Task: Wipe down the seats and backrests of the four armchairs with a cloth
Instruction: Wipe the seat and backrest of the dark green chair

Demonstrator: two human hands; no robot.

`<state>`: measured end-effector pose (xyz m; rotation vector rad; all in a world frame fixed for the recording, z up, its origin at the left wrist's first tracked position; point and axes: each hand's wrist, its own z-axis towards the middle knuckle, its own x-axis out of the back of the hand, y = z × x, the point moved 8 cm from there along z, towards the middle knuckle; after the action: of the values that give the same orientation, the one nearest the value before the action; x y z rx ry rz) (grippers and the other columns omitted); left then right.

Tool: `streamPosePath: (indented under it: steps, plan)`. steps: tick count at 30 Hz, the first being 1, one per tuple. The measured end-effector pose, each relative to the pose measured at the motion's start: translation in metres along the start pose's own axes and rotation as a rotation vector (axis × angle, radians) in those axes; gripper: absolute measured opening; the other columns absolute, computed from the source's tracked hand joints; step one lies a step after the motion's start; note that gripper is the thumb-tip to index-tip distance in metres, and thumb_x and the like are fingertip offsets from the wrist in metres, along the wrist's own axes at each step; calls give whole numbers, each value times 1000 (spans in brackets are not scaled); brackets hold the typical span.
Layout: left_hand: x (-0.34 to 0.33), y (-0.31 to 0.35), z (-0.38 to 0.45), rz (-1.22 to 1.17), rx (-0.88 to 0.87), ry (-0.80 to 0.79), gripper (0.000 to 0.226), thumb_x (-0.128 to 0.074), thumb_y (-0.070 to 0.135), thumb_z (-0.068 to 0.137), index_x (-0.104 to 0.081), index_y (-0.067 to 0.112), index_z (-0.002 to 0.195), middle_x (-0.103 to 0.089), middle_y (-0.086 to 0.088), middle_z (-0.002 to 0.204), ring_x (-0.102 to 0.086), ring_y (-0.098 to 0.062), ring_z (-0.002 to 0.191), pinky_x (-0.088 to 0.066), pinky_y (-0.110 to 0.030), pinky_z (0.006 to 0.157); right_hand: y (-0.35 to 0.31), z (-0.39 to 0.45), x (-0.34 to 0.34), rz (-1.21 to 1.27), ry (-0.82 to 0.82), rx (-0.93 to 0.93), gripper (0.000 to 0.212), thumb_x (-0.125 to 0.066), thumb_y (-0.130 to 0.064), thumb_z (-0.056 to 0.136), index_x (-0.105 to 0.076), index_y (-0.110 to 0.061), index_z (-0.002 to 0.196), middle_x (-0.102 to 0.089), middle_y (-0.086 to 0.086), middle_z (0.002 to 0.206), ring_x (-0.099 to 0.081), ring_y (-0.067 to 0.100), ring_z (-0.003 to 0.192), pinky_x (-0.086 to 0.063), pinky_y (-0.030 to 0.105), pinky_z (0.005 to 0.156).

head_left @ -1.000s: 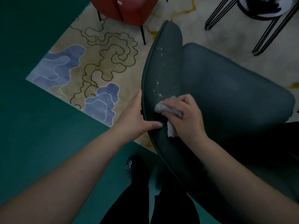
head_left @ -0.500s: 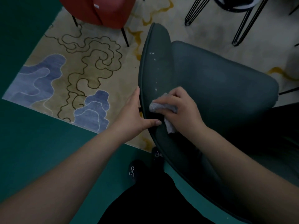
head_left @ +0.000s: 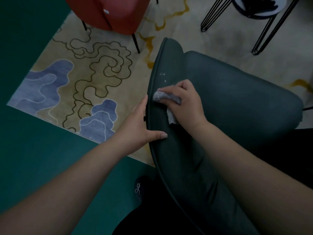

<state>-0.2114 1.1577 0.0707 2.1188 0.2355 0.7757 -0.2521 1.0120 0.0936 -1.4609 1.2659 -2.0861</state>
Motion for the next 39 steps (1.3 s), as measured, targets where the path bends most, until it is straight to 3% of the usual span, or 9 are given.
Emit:
streamPosePath:
  steps: [5,9,13,22,29,32,34,36,39]
  plan:
    - [5,7,11,-38,-28,4,105,-88,32,61,-21,45,141,-38,40,119,-46,23,103,-37,3,78,10,-22,2,122,26,-18,31,-76,-13,77,-71,-21,106,-45,-2,93,-49,3,86,-43,13,80]
    - [6,5,20,-48,-4,12,100,-87,37,62,-22,56,135,-42,32,127,-49,5,114,-42,-10,91,11,3,-1,82,-6,27,29,-75,-17,78,-72,-20,106,-44,-1,92,-48,4,84,-42,13,78]
    - [8,5,30,-95,10,-6,106,-86,32,65,-23,34,149,-43,16,143,-51,-9,123,-45,-34,103,13,43,0,63,48,24,27,-74,-17,80,-72,-17,107,-45,5,92,-49,11,86,-43,16,80]
    - [16,12,51,-56,-12,-43,93,-87,30,64,-36,35,141,-57,25,121,-55,13,103,-48,-11,87,16,34,-1,7,15,32,29,-73,-16,80,-71,-21,108,-42,-1,96,-44,6,88,-37,8,78]
    - [23,18,70,30,-20,-42,98,-86,33,64,-30,31,145,-51,20,130,-53,-2,114,-45,-12,90,19,78,1,58,70,-40,29,-72,-14,80,-70,-19,108,-41,1,96,-42,-2,82,-36,5,78]
    - [25,20,78,72,-6,-63,113,-86,37,63,-18,26,152,-40,10,147,-43,-10,130,-41,-28,106,12,45,-5,62,17,24,29,-72,-13,80,-71,-19,108,-41,1,97,-46,8,88,-43,14,77]
    - [25,21,82,55,-9,-72,110,-87,36,62,-22,27,151,-45,15,142,-46,-4,125,-41,-19,101,14,54,-6,28,3,57,29,-72,-15,80,-71,-19,108,-42,2,96,-47,11,88,-44,18,76]
    - [25,21,86,23,-22,-74,100,-88,31,61,-32,32,144,-54,25,123,-53,10,109,-42,-4,85,18,82,-4,17,48,51,28,-72,-15,81,-71,-18,109,-42,2,95,-44,7,87,-41,14,78]
    - [25,22,92,-19,-13,-75,99,-89,29,60,-33,36,142,-54,33,114,-51,20,100,-42,1,77,35,119,4,93,166,-64,29,-72,-15,80,-71,-18,109,-42,1,94,-42,-2,84,-36,5,81]
